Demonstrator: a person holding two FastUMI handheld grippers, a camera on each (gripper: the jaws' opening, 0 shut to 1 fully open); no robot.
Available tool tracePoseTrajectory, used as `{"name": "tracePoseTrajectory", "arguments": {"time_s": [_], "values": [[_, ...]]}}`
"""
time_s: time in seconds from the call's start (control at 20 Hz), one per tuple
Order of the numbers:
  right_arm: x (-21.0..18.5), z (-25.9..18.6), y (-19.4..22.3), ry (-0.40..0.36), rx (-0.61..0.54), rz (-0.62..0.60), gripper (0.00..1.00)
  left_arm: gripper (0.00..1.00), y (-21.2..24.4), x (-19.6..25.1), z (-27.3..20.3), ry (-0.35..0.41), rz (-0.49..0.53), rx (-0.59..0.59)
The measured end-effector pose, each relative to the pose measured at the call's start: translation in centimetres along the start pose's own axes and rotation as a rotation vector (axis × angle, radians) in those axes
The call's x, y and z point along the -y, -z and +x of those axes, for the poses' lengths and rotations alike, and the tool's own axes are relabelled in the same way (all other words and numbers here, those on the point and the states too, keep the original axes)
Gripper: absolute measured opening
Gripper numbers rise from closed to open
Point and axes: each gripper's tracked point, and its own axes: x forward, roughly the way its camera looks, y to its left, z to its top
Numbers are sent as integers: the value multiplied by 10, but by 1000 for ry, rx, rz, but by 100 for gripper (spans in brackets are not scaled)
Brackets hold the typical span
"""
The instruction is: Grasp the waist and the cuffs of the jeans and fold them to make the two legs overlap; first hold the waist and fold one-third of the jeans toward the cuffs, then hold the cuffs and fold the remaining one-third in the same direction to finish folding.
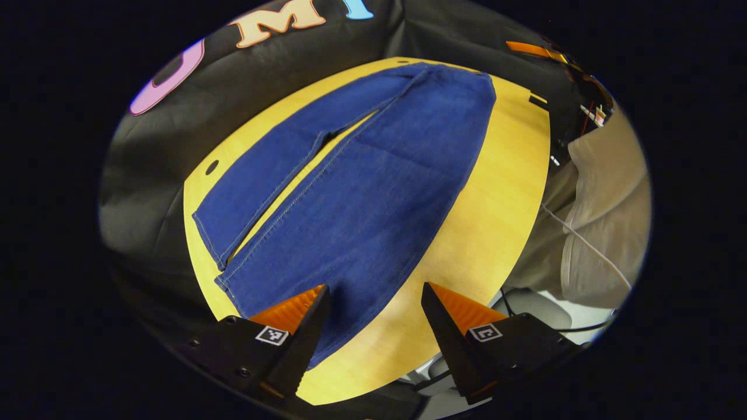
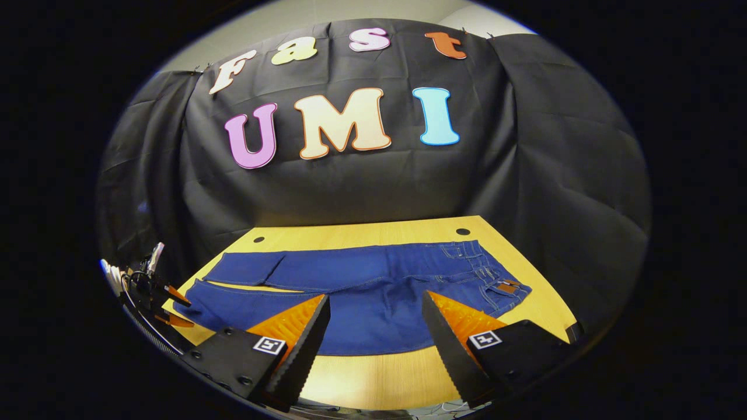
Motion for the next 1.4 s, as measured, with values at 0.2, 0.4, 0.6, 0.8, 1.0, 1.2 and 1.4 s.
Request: {"name": "tracePoseTrajectory", "arguments": {"time_s": [0.2,0.4,0.6,0.8,1.0,1.2,1.4], "values": [[5,4,3,5,-15,-6,93,95,22,-4,10,44,18,-103],[13,12,6,19,-28,24,98,96,26,-1,14,87,19,-137],[14,24,18,17,-66,16,93,90,26,-2,18,155,16,-180],[3,39,31,-29,-109,8,98,93,25,1,19,168,50,-252],[-8,53,32,-83,-134,-7,98,85,29,-4,19,164,65,-332],[-9,64,25,-112,-135,-7,98,60,27,-10,21,162,78,-407],[0,74,26,-123,-149,-6,98,30,25,-18,25,140,35,-390]]}}
